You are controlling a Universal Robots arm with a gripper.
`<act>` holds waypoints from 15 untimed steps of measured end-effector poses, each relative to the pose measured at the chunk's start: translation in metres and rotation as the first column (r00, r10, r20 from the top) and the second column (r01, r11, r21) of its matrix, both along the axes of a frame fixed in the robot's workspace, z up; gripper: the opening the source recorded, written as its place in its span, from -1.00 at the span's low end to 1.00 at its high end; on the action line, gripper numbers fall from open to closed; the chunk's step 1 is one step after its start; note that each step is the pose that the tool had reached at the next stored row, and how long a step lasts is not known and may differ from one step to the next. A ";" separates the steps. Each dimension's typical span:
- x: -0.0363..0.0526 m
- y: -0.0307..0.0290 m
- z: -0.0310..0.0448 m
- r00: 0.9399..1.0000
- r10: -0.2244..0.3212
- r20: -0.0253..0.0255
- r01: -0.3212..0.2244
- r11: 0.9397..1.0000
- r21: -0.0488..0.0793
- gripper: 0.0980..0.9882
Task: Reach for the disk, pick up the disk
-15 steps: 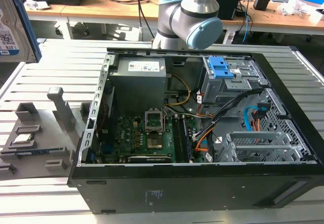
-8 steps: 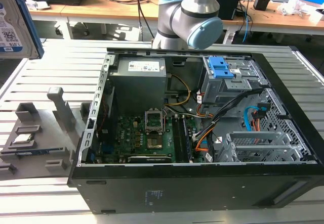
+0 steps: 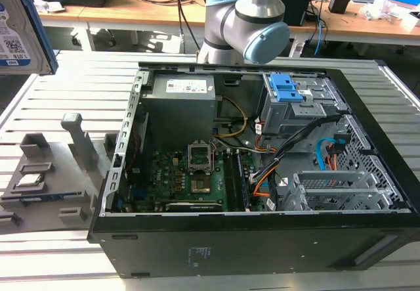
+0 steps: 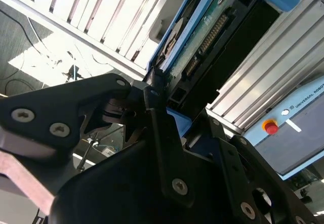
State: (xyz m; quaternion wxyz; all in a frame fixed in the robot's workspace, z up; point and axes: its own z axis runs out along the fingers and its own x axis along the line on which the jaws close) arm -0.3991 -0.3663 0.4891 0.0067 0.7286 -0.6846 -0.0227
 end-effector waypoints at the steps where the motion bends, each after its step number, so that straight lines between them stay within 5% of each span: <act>1: 0.0006 -0.0001 0.0000 1.000 0.000 0.000 0.000 1.000 0.000 -0.40; 15: 0.0470 0.0000 0.0001 1.000 0.000 0.000 0.000 1.000 0.000 -0.40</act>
